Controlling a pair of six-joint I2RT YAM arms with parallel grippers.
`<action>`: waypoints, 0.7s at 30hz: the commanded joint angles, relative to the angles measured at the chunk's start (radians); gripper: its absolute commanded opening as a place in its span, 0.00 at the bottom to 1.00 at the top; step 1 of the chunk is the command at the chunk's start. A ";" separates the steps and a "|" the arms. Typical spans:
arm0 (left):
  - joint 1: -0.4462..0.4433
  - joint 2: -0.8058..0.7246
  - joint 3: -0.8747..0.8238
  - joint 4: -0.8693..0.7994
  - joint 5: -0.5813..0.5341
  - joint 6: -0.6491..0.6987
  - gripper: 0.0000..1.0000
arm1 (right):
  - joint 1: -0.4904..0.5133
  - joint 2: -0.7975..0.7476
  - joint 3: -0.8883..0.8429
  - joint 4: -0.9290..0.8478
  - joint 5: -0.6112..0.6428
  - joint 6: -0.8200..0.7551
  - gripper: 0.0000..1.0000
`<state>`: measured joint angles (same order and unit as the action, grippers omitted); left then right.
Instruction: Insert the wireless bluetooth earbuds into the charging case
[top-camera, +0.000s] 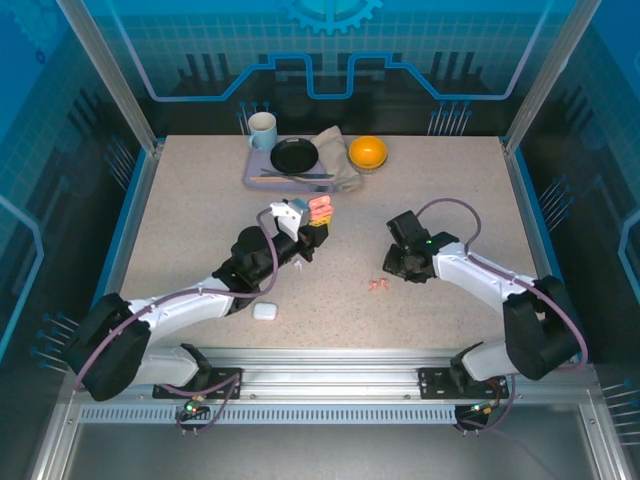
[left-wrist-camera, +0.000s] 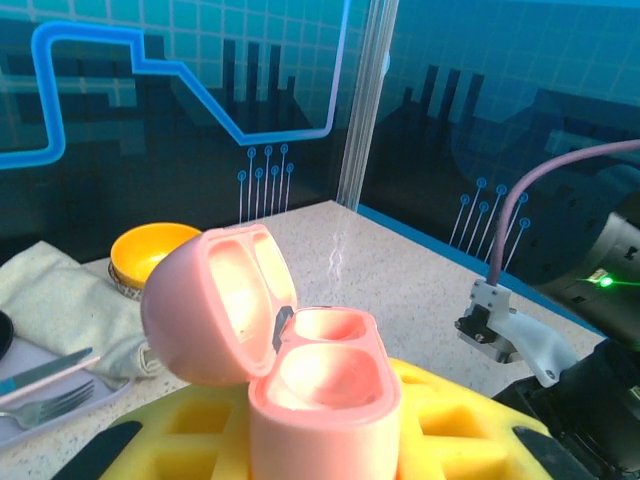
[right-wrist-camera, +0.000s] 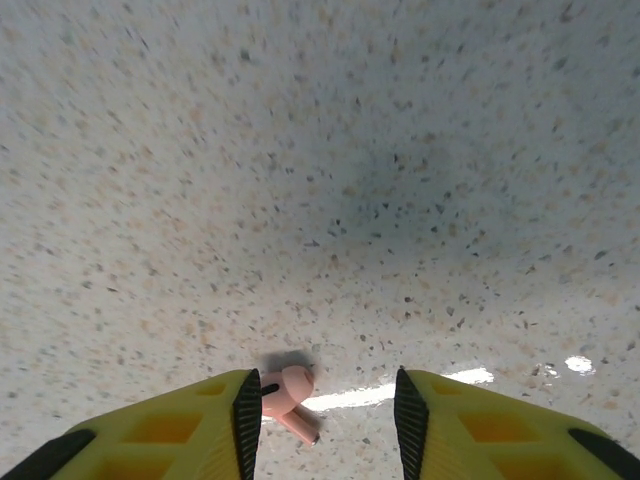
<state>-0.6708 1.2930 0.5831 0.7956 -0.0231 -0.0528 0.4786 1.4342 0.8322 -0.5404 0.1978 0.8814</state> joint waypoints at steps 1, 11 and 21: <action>-0.004 -0.037 -0.018 0.011 -0.016 -0.012 0.00 | 0.028 0.062 0.031 -0.035 -0.026 -0.034 0.41; 0.001 -0.073 -0.040 0.004 -0.023 0.002 0.00 | 0.061 0.118 0.029 -0.013 -0.057 -0.076 0.38; 0.001 -0.058 -0.026 0.004 -0.011 -0.001 0.00 | 0.063 0.034 0.011 -0.015 -0.065 -0.083 0.38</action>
<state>-0.6704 1.2415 0.5583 0.7895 -0.0307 -0.0525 0.5278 1.5162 0.8471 -0.5480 0.1490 0.8162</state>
